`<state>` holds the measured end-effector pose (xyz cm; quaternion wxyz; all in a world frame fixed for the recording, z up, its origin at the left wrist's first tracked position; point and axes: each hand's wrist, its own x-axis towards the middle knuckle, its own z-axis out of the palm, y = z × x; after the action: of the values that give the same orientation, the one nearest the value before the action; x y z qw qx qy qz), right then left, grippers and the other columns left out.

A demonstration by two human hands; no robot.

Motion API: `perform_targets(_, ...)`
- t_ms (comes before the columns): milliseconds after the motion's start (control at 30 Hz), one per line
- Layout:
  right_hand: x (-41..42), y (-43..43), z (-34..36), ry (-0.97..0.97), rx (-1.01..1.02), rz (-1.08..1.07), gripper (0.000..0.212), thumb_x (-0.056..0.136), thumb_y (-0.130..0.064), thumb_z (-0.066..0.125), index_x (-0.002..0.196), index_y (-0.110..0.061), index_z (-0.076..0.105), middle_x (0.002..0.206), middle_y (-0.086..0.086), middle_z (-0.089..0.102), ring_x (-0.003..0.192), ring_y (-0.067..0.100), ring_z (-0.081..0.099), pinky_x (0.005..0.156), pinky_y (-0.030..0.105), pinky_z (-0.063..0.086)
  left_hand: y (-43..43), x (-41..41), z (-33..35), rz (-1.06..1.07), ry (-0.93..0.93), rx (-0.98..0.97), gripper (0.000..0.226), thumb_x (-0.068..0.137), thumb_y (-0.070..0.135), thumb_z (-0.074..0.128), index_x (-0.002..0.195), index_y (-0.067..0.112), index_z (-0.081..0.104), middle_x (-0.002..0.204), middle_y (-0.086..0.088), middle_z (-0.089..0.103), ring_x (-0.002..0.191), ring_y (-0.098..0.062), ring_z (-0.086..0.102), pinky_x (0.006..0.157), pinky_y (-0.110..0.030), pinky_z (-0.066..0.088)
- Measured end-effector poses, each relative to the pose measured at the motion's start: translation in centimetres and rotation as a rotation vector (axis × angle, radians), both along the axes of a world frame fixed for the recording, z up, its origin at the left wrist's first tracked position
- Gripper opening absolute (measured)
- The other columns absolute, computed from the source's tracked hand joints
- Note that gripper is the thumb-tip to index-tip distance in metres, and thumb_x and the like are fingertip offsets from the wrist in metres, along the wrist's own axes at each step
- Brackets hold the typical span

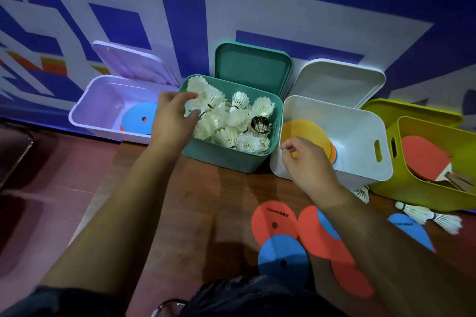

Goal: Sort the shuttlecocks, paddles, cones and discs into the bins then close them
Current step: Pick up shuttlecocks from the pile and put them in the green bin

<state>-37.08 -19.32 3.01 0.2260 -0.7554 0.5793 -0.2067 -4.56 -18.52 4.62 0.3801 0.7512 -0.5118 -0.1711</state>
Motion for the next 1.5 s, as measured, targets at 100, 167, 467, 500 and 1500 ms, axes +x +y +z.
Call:
perform_targets(100, -1.0, 0.2, 0.1, -0.033, -0.014, 0.008, 0.013, 0.098, -0.017, 0.063, 0.104, -0.023, 0.072, 0.104, -0.006, 0.07, 0.086, 0.009, 0.059, 0.079, 0.032, 0.049, 0.6, -1.2, -1.3, 0.076, 0.037, 0.141, 0.047, 0.095, 0.021, 0.064, 0.141, 0.026, 0.058, 0.141, -0.009, 0.046, 0.095, -0.03, 0.066, 0.093, -0.039, 0.053)
perform_targets(167, -1.7, 0.6, -0.1, -0.047, -0.006, 0.007, 0.013, 0.099, -0.02, 0.061, 0.104, -0.026, 0.071, 0.104, -0.01, 0.069, 0.081, 0.003, 0.056, 0.075, 0.026, 0.045, 1.8, -2.7, -1.5, 0.09, 0.061, 0.144, 0.043, 0.096, 0.021, 0.062, 0.139, 0.02, 0.059, 0.139, -0.009, 0.049, 0.099, -0.028, 0.065, 0.093, -0.038, 0.051)
perform_targets(467, -7.0, 2.4, -1.0, -0.128, 0.061, -0.078, 0.013, 0.098, -0.016, 0.063, 0.1, -0.023, 0.073, 0.1, -0.008, 0.071, 0.092, 0.007, 0.064, 0.084, 0.028, 0.051, 5.8, -12.8, -1.6, -0.13, 0.122, 0.175, 0.019, 0.097, 0.019, 0.061, 0.11, 0.029, 0.072, 0.104, 0.009, 0.069, 0.084, -0.003, 0.063, 0.071, -0.026, 0.045)
perform_targets(500, -7.9, 2.5, -1.2, -0.134, 0.076, -0.101, 0.012, 0.098, -0.016, 0.063, 0.1, -0.023, 0.074, 0.099, -0.009, 0.072, 0.091, 0.007, 0.064, 0.083, 0.027, 0.051, 6.0, -14.1, -1.6, -0.174, 0.139, 0.179, 0.021, 0.096, 0.017, 0.061, 0.108, 0.03, 0.072, 0.102, 0.011, 0.071, 0.085, -0.002, 0.064, 0.071, -0.023, 0.046)
perform_targets(1500, -44.4, 8.2, -4.8, -0.245, 0.403, -0.746, 0.015, 0.091, -0.027, 0.06, 0.091, -0.03, 0.075, 0.084, -0.005, 0.077, 0.072, 0.009, 0.074, 0.064, 0.022, 0.057, -0.8, -49.8, -10.6, -0.702, 0.078, 0.684, 0.031, 0.091, 0.029, 0.059, 0.115, 0.045, 0.067, 0.118, -0.019, 0.071, 0.103, -0.042, 0.069, 0.088, -0.051, 0.061)
